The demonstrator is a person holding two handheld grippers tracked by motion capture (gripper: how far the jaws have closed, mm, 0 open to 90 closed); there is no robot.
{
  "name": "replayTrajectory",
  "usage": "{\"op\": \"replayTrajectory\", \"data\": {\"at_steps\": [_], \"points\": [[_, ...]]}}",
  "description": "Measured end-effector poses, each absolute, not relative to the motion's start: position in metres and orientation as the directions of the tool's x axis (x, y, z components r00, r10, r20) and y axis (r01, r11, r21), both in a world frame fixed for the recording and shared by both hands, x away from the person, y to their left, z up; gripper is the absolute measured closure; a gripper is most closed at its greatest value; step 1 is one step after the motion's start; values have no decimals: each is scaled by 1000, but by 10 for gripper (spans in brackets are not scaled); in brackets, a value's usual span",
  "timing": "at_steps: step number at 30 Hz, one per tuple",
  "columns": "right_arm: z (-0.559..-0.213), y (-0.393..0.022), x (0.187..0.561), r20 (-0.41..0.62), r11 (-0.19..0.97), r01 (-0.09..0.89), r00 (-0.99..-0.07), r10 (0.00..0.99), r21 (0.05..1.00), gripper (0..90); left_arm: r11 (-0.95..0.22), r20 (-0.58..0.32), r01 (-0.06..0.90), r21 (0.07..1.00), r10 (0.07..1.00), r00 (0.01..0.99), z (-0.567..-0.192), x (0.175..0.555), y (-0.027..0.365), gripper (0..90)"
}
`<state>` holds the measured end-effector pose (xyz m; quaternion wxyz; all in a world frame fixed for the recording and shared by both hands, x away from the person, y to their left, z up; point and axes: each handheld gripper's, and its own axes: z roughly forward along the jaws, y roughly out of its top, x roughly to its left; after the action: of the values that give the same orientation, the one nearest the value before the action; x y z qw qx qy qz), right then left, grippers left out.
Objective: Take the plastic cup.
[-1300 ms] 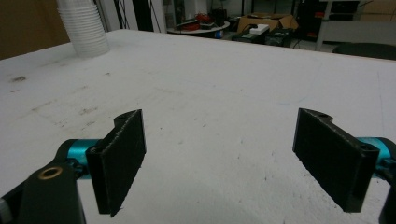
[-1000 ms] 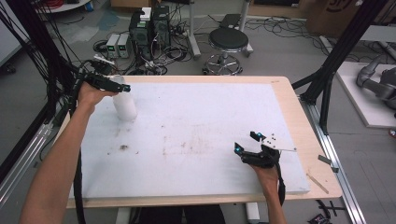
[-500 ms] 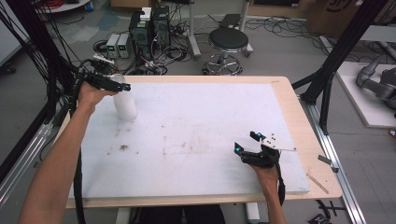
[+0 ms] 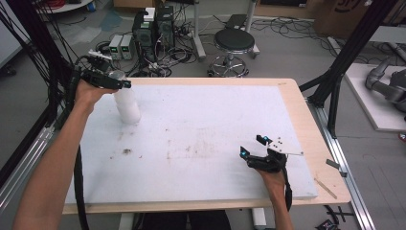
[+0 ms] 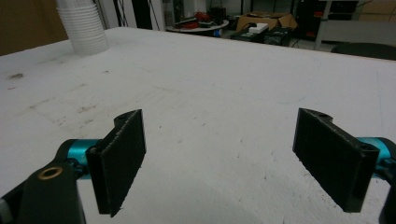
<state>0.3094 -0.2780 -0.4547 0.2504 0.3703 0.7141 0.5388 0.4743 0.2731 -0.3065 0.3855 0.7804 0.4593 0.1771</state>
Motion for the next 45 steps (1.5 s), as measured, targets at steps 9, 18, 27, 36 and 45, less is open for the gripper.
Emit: {"op": "replayTrajectory", "data": {"at_steps": [9,18,27,36,45], "points": [[-455,-278,310,40,147,259,-603,797,955,172,-285,-47,541,791,853,519,-268,470,273,373],[-455,-278,310,43,144,260,-601,798,955,172,-292,-3,491,821,858,514,-230,461,278,375],[-455,-278,310,43,144,259,-602,798,955,172,-298,4,478,826,852,524,-228,451,282,375],[-455,-277,310,31,161,261,-604,796,952,172,-319,6,387,865,779,627,-236,409,270,376],[-455,-278,311,46,151,270,-606,794,951,172,-324,-6,276,905,638,770,-257,370,245,375]]}}
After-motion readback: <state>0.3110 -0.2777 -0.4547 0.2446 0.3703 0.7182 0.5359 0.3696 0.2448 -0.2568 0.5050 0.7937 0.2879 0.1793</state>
